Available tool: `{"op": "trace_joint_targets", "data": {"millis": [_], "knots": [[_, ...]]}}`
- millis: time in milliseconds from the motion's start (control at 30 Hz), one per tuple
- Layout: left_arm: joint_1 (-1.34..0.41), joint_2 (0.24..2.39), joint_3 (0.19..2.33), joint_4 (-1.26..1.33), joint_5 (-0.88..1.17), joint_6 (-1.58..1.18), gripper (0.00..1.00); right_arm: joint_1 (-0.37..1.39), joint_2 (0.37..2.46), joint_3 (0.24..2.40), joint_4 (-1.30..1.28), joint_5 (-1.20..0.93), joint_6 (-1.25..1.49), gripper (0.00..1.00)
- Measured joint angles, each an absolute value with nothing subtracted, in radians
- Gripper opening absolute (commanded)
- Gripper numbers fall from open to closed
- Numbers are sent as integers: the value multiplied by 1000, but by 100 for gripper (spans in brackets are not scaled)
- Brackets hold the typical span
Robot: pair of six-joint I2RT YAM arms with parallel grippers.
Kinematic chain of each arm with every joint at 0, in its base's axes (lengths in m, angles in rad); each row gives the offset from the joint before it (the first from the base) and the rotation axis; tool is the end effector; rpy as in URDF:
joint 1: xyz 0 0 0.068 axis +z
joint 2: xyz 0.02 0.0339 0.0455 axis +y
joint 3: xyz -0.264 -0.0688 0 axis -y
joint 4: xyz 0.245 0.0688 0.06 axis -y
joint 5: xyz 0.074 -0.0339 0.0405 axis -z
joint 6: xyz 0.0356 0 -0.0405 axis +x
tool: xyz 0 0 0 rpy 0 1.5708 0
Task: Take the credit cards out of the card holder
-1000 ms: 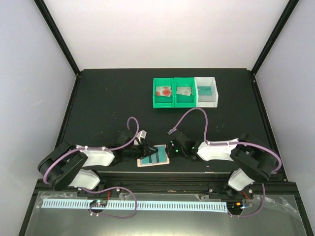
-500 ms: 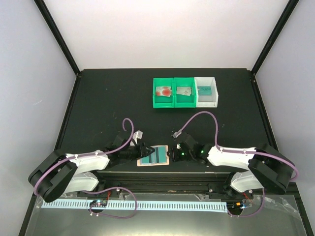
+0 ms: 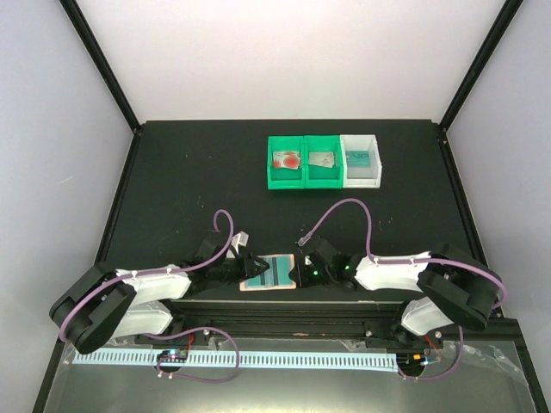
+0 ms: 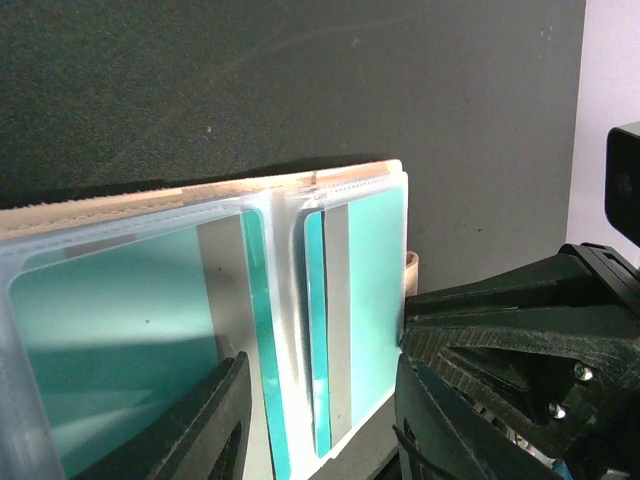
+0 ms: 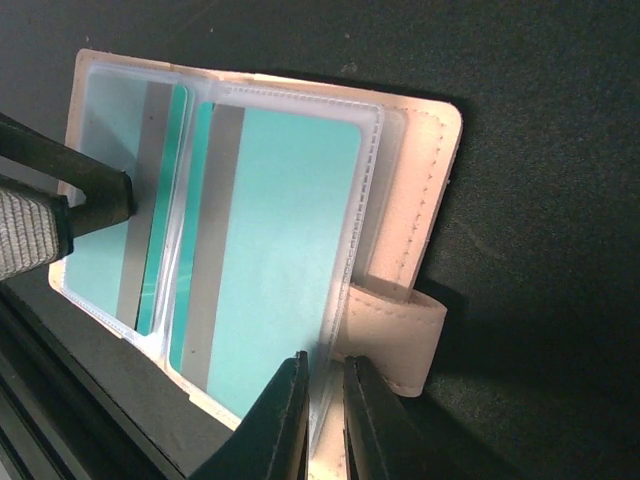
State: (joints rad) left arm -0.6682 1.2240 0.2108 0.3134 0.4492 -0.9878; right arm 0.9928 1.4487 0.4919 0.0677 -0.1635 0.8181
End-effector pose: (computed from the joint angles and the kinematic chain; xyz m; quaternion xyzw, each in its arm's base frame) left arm 0.1411 -0.1311 0.1173 -0.0479 0.8876 -0.4395 0.1294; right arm 0.1300 0.2099 0.1251 -0.1091 0.9334 0.3096 0.1451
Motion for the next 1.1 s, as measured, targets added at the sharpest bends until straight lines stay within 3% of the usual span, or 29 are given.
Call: {"op": "trace_joint_targets", "data": {"millis": [300,633,733,900,1000,1100], "knots": [[-702,1240,210,338,449,-1003,43,1032,1465,516,36,-92,822,10],[-714,1392,214,508,461,-1030,37,1040,1497,524,75,-79,831,10],[-715,1415,216,535,462,-1034,31,1040,1498,524,76,-78,834,9],[-716,1427,216,537,456,-1043,9,1040,1501,523,85,-78,837,9],[-716,1420,216,512,448,-1044,7,1040,1504,523,92,-78,838,9],[-716,1392,216,496,448,-1044,13,1041,1505,523,96,-78,838,9]]}}
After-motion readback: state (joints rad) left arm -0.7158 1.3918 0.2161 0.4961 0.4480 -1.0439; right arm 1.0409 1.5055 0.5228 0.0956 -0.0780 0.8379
